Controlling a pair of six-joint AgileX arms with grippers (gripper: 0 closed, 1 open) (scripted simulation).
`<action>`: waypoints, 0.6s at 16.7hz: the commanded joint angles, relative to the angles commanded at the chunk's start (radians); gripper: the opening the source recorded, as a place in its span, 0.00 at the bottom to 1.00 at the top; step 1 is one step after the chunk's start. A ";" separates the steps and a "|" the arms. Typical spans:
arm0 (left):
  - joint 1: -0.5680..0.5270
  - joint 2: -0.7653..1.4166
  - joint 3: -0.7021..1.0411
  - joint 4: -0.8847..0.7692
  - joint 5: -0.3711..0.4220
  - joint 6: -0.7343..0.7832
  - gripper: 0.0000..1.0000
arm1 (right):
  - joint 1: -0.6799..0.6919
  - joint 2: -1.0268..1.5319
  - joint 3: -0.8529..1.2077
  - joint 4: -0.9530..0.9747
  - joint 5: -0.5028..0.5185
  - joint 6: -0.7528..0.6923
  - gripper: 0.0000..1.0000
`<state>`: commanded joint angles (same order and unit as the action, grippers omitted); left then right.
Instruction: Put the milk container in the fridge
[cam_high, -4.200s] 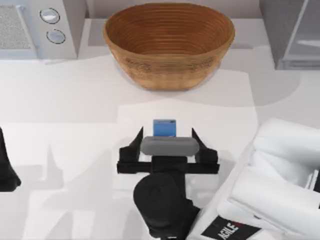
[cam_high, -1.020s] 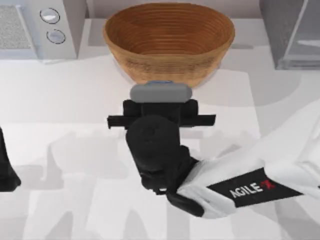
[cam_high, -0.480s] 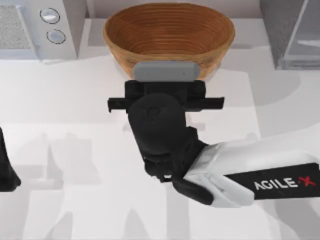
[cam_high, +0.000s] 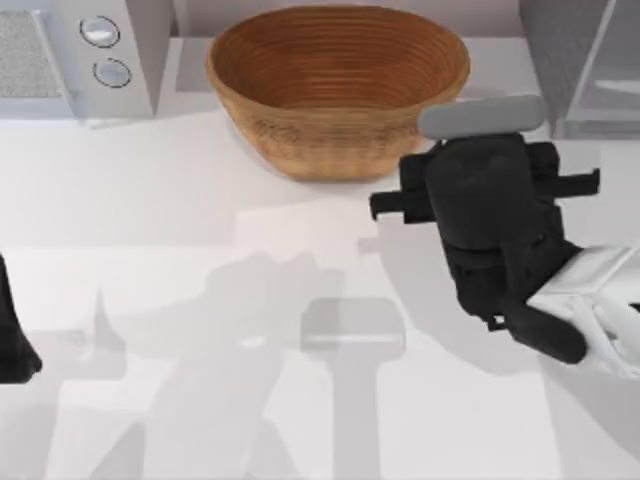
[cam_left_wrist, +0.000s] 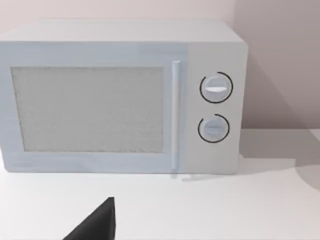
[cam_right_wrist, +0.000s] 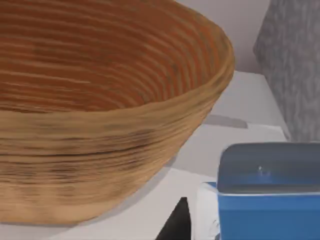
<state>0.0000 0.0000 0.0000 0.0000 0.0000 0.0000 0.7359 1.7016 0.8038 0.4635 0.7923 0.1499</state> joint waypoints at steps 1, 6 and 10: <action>0.000 0.000 0.000 0.000 0.000 0.000 1.00 | -0.057 -0.083 -0.053 -0.058 -0.051 -0.007 0.00; 0.000 0.000 0.000 0.000 0.000 0.000 1.00 | -0.343 -0.634 -0.304 -0.308 -0.315 -0.046 0.00; 0.000 0.000 0.000 0.000 0.000 0.000 1.00 | -0.529 -1.113 -0.478 -0.414 -0.488 -0.078 0.00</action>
<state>0.0000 0.0000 0.0000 0.0000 0.0000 0.0000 0.2070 0.5888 0.3262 0.0493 0.3042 0.0716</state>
